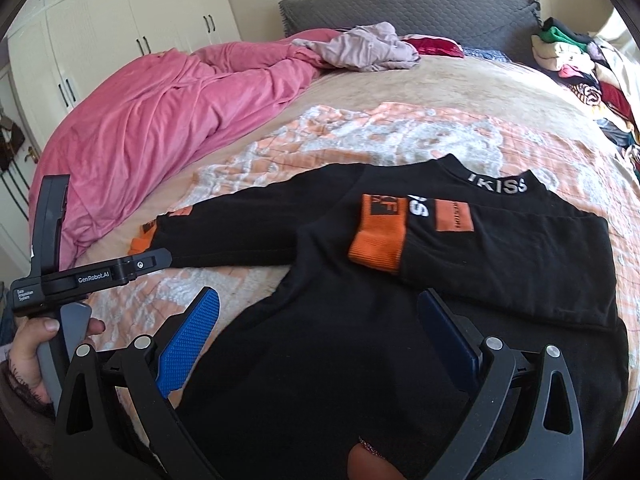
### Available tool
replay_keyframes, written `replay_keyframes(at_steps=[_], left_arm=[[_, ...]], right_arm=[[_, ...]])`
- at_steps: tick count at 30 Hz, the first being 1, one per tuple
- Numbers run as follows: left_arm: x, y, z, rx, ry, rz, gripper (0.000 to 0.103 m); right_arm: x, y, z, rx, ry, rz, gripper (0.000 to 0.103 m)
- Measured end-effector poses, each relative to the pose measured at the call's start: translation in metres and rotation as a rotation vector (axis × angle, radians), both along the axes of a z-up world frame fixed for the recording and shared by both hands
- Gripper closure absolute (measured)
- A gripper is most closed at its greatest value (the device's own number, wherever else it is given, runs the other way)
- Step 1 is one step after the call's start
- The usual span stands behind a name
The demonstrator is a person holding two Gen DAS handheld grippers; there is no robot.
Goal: Fold small clothes
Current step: 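Grasp the other orange cuff with the left gripper and lift it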
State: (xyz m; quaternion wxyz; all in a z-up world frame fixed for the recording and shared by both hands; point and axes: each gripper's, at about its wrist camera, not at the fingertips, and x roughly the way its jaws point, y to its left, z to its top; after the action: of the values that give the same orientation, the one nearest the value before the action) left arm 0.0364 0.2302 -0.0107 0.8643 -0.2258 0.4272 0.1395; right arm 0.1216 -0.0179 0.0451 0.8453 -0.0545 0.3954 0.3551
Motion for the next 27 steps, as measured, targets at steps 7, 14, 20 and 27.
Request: replay_keyframes(at_steps=[7, 14, 20, 27], left_arm=[[-0.021, 0.024, -0.005, -0.033, 0.002, 0.049, 0.012], [-0.036, 0.043, -0.012, -0.095, -0.012, 0.102, 0.012], [-0.047, 0.066, -0.027, -0.197, -0.043, 0.178, 0.014], [-0.05, 0.093, -0.05, -0.323, -0.125, 0.277, 0.046]], right_arm=[[-0.014, 0.03, 0.004, -0.024, -0.009, 0.056, 0.004], [-0.027, 0.046, 0.001, -0.059, -0.012, 0.088, 0.004], [-0.032, 0.055, -0.006, -0.111, -0.009, 0.088, 0.004], [-0.031, 0.055, -0.014, -0.136, -0.009, 0.084, 0.004]])
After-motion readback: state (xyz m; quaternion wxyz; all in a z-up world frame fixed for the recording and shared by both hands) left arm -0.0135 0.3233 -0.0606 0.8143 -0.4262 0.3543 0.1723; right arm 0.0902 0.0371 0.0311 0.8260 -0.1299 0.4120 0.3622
